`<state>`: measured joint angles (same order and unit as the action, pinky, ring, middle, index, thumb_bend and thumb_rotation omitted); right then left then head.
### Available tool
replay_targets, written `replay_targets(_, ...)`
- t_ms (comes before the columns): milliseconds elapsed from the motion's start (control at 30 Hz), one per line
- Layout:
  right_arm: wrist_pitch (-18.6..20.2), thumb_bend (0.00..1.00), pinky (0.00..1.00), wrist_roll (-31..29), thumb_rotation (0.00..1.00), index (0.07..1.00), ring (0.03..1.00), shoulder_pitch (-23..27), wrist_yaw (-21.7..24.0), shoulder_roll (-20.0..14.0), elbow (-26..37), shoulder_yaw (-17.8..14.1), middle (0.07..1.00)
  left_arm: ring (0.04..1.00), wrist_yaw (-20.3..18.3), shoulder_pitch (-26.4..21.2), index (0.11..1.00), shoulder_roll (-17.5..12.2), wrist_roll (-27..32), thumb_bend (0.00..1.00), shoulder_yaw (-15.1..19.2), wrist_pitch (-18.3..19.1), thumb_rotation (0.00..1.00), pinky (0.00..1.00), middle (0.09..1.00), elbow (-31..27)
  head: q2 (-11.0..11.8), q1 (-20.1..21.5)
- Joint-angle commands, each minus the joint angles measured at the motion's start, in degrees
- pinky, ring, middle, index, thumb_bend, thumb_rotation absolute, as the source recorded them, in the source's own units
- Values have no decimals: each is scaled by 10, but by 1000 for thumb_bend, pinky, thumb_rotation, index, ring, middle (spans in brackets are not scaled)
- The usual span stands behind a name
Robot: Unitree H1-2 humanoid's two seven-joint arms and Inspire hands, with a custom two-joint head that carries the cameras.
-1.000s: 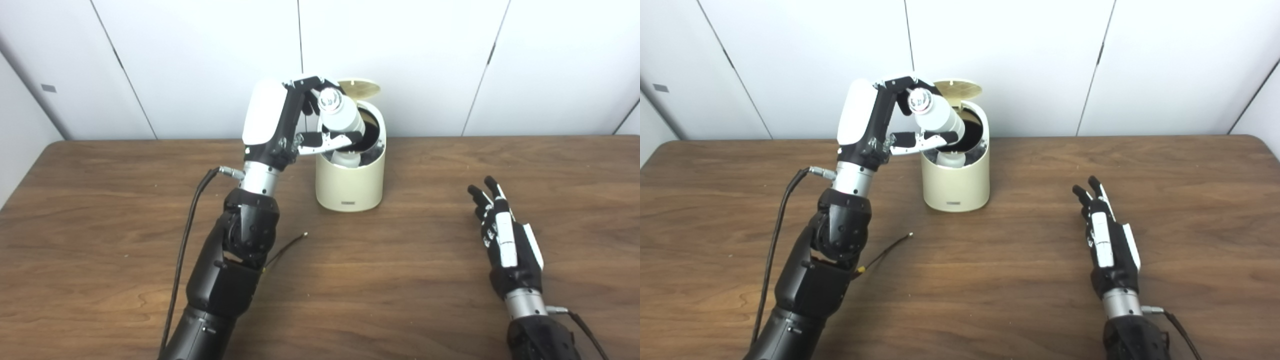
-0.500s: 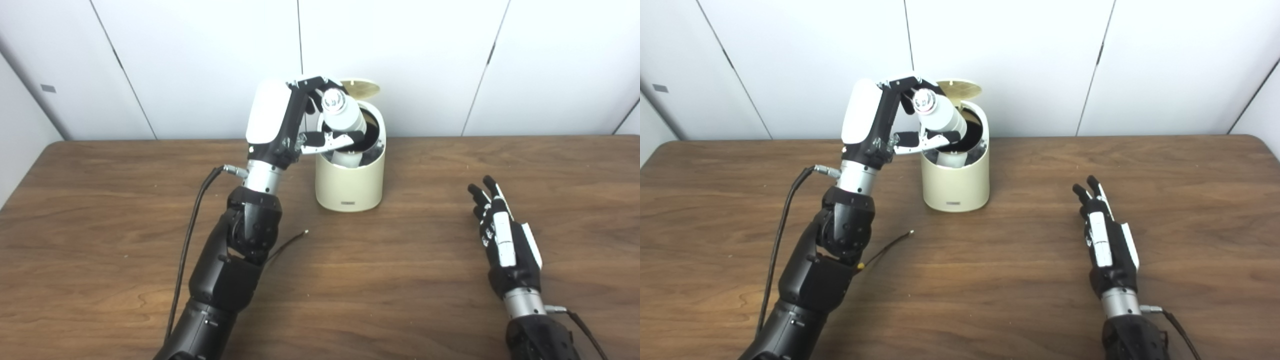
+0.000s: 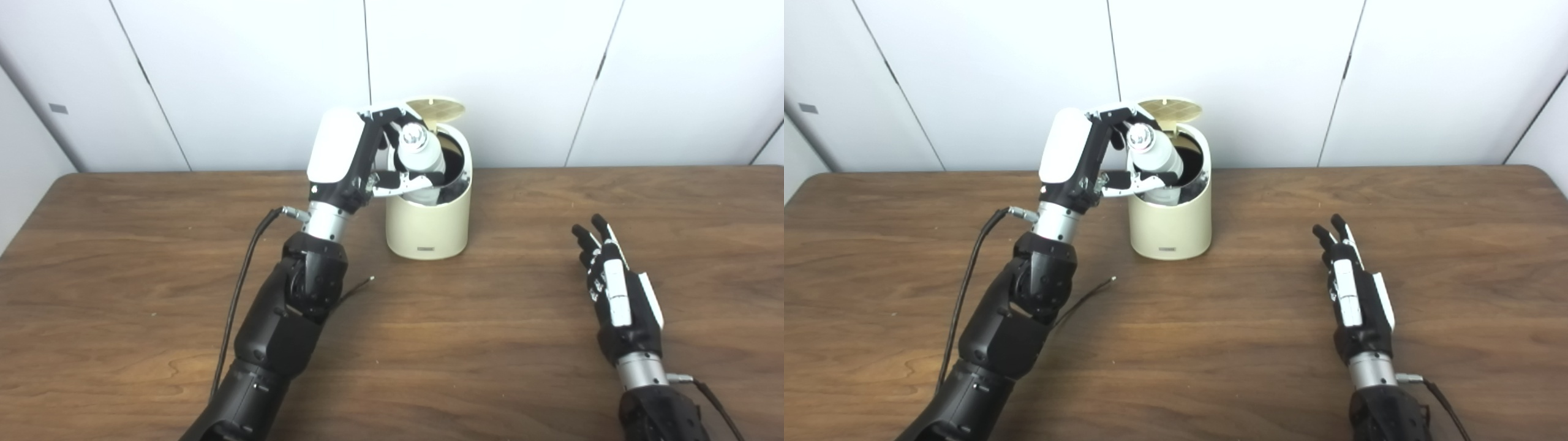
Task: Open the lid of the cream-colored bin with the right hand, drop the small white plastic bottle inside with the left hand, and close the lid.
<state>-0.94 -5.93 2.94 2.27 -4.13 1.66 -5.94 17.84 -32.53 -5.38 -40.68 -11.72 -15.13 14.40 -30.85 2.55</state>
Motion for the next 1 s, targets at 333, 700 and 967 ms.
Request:
replay_targets(333,-25,642,1000,-3,930,974,951,-12,1,10,-14,6,897,416,24,-36,487,-9,-8,476,-6,-8,0,351,518,15,-4,-2)
replay_targets(700,-42,680,1000,5,906,965,940,-10,2,5,-23,8,884,324,-47,-33,580,-14,6,989,-8,58,113,257,498,-24,-3,-1)
replay_targets(967,-34,688,1000,7,905,959,944,-12,-2,5,-21,5,867,343,-63,-32,585,-14,21,1000,-5,61,184,296,492,-31,-5,-3)
